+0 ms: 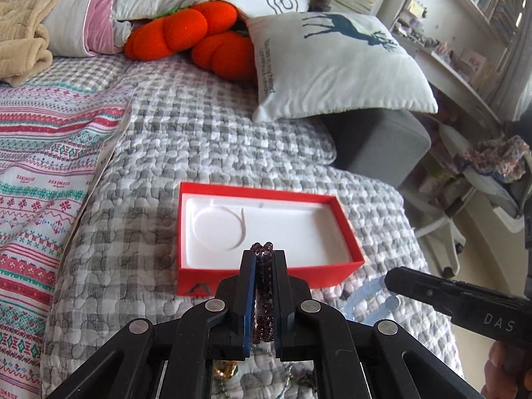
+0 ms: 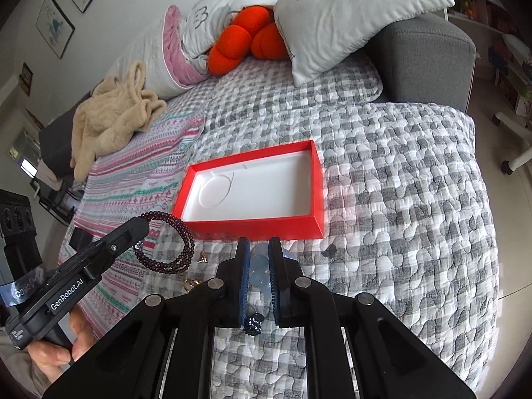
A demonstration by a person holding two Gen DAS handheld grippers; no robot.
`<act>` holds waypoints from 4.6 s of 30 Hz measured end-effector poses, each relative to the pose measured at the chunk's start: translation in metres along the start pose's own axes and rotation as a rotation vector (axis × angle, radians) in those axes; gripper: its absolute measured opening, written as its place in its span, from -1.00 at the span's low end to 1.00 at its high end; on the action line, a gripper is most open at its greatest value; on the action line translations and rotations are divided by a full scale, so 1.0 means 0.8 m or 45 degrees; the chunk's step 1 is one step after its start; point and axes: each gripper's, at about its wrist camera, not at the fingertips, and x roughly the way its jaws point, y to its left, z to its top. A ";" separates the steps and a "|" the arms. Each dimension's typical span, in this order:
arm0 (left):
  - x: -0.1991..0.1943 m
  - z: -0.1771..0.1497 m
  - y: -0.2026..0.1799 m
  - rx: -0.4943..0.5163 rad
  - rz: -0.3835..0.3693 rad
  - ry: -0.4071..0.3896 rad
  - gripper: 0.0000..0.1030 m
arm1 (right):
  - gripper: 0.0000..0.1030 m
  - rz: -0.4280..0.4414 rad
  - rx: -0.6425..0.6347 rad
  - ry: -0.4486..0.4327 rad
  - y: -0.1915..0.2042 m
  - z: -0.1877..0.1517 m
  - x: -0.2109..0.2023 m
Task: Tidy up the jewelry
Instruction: 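Carry both bracelets into the red Ace box and open both tools, then grasp the large gold ring with the left tool, then grasp the black hair clip with the right tool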
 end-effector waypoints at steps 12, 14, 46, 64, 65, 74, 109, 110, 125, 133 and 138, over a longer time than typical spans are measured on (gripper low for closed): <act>0.042 0.034 -0.010 -0.074 -0.078 -0.085 -0.94 | -0.77 0.005 0.060 -0.135 -0.010 0.027 -0.029; 0.054 0.035 -0.006 -0.085 -0.074 -0.082 -0.94 | -0.77 -0.005 0.064 -0.150 -0.013 0.030 -0.031; 0.118 0.017 0.035 0.051 0.259 0.074 -0.92 | -0.76 -0.134 -0.105 -0.092 -0.001 0.058 0.075; 0.051 -0.011 0.004 0.172 0.307 0.037 0.40 | -0.03 -0.173 -0.129 -0.116 -0.004 0.023 0.017; 0.048 -0.016 0.003 0.187 0.320 0.043 0.47 | 0.03 -0.176 -0.133 -0.115 -0.004 0.019 0.014; 0.031 -0.054 0.016 0.196 0.368 0.133 0.79 | 0.14 -0.232 -0.095 -0.025 -0.015 -0.023 0.009; 0.062 -0.111 0.018 0.382 0.149 0.268 -0.06 | 0.27 -0.369 -0.244 0.180 -0.015 -0.085 0.044; 0.064 -0.111 0.018 0.389 0.150 0.266 -0.16 | 0.27 -0.370 -0.245 0.181 -0.016 -0.085 0.044; 0.033 -0.100 0.016 0.373 0.201 0.236 -0.40 | 0.27 -0.357 -0.290 0.201 -0.002 -0.101 0.045; 0.021 -0.095 0.042 0.283 0.244 0.249 -0.40 | 0.27 -0.281 -0.338 0.260 0.026 -0.109 0.065; 0.018 -0.096 0.046 0.281 0.245 0.247 -0.40 | 0.27 -0.272 -0.376 0.274 0.040 -0.114 0.079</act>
